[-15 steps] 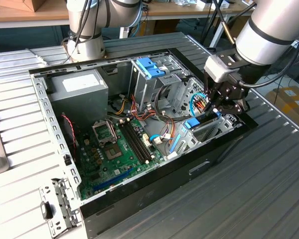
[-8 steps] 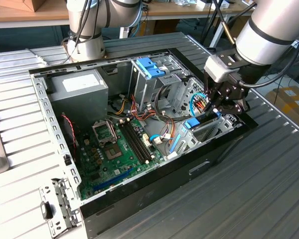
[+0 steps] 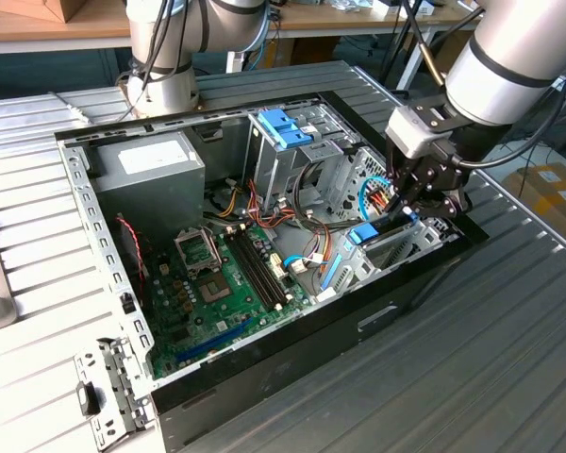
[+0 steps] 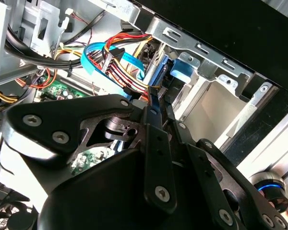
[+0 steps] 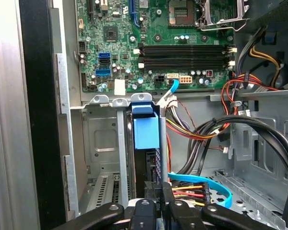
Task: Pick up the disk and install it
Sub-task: 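Insert the first disk wire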
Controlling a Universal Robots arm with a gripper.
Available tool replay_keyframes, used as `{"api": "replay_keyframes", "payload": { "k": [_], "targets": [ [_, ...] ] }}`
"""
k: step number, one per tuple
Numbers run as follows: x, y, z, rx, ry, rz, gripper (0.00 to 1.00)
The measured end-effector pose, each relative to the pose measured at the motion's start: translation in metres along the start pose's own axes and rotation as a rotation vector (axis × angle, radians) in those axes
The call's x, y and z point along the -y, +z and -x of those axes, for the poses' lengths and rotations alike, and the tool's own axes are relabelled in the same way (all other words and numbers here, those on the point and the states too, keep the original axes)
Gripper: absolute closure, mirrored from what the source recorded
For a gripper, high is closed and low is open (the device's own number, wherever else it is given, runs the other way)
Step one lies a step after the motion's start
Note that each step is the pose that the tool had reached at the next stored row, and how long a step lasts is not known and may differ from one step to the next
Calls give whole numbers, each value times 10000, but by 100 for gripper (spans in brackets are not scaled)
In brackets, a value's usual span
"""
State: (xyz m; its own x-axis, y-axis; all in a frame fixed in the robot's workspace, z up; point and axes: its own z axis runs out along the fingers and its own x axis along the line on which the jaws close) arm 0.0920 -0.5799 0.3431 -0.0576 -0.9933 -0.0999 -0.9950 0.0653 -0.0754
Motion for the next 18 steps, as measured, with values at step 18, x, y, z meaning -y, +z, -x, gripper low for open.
{"api": "replay_keyframes", "payload": {
  "k": [18],
  "targets": [
    [-4,17,-3,-30,466,-48,83]
  ]
}}
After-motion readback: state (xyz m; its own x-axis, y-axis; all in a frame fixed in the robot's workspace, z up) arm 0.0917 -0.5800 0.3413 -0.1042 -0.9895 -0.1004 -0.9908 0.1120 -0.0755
